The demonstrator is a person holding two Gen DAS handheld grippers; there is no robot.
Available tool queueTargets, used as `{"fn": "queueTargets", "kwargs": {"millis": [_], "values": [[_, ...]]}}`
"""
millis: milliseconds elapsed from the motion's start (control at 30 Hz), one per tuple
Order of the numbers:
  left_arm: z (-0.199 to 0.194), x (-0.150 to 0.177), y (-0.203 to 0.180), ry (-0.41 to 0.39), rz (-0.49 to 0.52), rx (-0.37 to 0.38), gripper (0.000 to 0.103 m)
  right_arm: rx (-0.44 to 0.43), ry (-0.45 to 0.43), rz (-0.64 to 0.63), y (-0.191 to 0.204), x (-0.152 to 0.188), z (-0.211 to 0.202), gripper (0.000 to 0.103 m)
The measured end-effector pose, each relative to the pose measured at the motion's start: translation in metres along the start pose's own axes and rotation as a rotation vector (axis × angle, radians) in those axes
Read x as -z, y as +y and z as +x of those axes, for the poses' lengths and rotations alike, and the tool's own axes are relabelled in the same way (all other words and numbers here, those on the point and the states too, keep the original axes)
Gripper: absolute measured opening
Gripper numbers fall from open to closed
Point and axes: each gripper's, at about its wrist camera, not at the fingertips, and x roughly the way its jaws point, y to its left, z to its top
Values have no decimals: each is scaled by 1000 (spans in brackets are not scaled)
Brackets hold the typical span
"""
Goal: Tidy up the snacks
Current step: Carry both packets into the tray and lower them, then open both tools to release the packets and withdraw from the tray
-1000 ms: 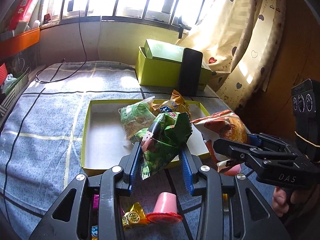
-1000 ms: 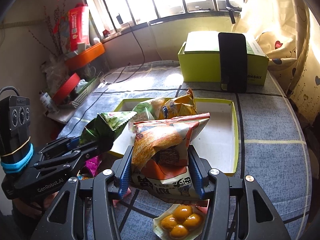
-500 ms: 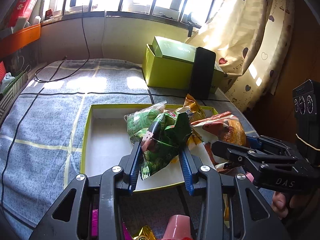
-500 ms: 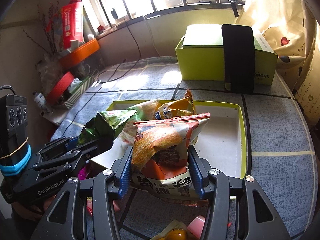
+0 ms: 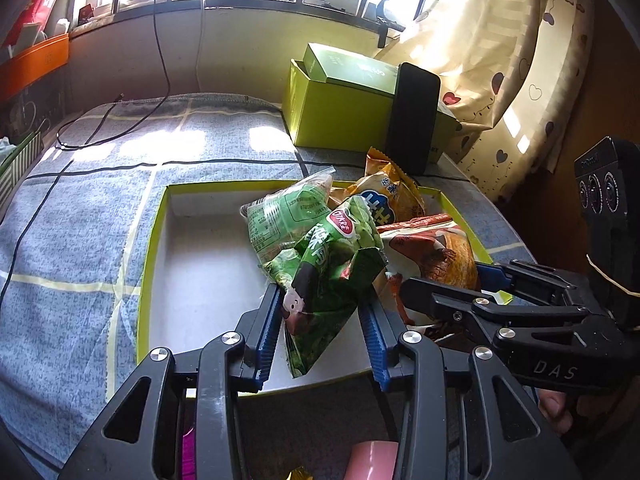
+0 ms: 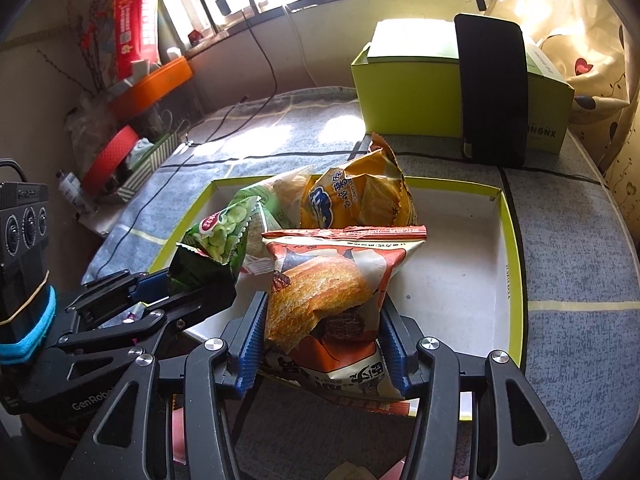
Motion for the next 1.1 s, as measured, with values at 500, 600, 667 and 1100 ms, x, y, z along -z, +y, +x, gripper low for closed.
{"fn": "queueTargets", "kwargs": {"millis": [500, 600, 667, 1100], "values": [[-23, 0, 4, -75, -48, 65, 52, -11, -77, 4, 3, 5, -28, 59], [-29, 1, 5, -85, -64, 68, 52, -27, -106, 33, -2, 8, -36, 56], [-31, 2, 8, -91, -79, 62, 52, -19, -104, 44, -3, 9, -36, 41], [-23, 6, -11, -36, -30, 129, 52, -17, -69, 52, -4, 16, -36, 30]]}}
